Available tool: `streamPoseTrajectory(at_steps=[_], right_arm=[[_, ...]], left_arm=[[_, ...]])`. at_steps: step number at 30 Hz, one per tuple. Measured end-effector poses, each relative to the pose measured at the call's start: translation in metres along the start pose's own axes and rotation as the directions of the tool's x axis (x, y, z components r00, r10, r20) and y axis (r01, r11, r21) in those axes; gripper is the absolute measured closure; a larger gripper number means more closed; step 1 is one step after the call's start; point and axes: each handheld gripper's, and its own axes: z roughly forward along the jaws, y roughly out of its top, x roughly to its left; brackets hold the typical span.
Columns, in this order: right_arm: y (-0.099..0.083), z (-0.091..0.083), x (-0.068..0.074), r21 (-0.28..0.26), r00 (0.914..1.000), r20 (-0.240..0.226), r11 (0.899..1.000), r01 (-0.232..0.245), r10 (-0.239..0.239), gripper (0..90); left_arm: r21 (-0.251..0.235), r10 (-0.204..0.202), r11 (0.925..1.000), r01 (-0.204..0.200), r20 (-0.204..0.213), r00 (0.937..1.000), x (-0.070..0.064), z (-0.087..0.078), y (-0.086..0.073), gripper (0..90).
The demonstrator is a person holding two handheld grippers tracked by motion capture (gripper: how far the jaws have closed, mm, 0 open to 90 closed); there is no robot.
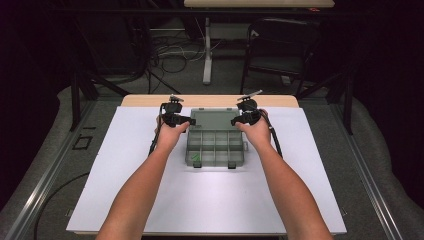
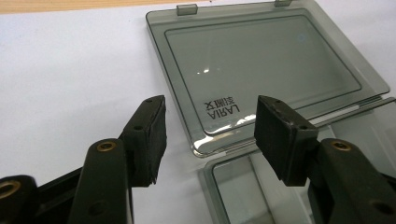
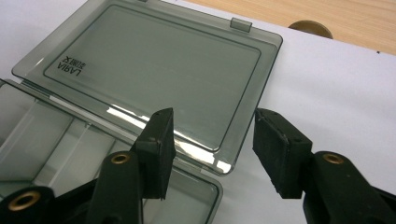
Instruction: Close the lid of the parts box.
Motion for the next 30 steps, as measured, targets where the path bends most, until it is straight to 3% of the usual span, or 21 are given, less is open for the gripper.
streamPoseTrajectory(at_steps=[10, 18, 23, 30], right_arm=[[-0.004, 0.009, -0.002, 0.022, 0.9992, -0.029, 0.999, -0.027, 0.028, 47.0], [-0.007, 0.011, -0.008, 0.022, 0.9966, -0.019, 0.997, -0.08, 0.08, 47.5], [-0.008, 0.013, -0.009, 0.025, 0.9941, -0.05, 0.995, -0.096, 0.097, 47.7], [-0.01, 0.016, -0.008, 0.047, 0.9942, -0.053, 0.995, -0.091, 0.093, 48.9]], left_arm=[[0.014, -0.002, 0.9999, 0.001, 0.004, 1.0, 0.0, 0.008, -0.001, 44.0], [0.018, -0.012, 0.9998, 0.012, 0.013, 0.9998, 0.0, 0.011, -0.002, 43.8], [0.027, -0.016, 0.9995, 0.016, 0.015, 0.9998, -0.002, 0.013, -0.002, 44.3], [0.042, -0.032, 0.9986, 0.031, 0.031, 0.999, -0.001, 0.016, -0.003, 46.2]])
